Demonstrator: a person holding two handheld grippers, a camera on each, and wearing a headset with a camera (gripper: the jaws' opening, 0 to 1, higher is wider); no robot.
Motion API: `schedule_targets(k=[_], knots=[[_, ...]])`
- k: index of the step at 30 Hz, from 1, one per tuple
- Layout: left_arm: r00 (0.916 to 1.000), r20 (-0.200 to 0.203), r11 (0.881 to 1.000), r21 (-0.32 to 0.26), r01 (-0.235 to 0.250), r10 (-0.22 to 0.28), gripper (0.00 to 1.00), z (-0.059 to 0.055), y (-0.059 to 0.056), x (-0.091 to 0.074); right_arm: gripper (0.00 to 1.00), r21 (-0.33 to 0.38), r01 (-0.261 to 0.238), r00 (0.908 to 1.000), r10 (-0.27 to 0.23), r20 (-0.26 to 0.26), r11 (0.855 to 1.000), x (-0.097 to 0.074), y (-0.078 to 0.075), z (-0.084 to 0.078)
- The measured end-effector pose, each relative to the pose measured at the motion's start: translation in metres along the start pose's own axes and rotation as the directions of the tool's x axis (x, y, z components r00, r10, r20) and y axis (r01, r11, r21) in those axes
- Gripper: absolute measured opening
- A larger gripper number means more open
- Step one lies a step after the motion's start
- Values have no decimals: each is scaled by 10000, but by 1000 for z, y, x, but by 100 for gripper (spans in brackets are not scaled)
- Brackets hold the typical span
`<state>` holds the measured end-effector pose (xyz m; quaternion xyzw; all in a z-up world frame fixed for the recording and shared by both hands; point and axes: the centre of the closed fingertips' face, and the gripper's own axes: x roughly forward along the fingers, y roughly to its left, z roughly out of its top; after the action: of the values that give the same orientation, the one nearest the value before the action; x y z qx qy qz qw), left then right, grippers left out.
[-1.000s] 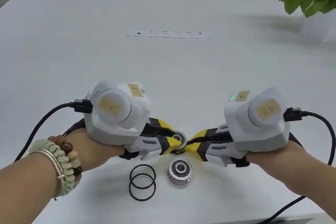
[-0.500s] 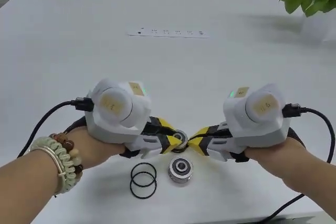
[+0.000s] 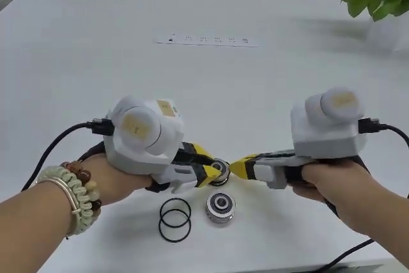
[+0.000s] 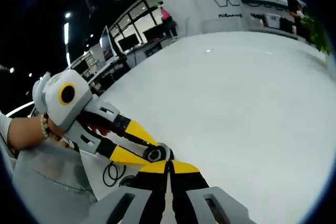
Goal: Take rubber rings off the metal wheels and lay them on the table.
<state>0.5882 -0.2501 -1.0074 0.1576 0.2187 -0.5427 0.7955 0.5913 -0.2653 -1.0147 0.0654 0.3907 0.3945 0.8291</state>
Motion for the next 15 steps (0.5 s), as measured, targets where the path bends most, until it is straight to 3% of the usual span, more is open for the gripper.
schedule_targets(k=[4, 15], knots=[[10000, -11, 10000, 56, 6, -6, 14, 0, -1, 0, 0, 885, -303, 9995, 290, 159, 9956, -2, 5, 0], [10000, 9, 9999, 138, -66, 66, 13, -1, -1, -1, 0, 1484, -532, 9984, 496, 277, 9875, 0, 13, 2]])
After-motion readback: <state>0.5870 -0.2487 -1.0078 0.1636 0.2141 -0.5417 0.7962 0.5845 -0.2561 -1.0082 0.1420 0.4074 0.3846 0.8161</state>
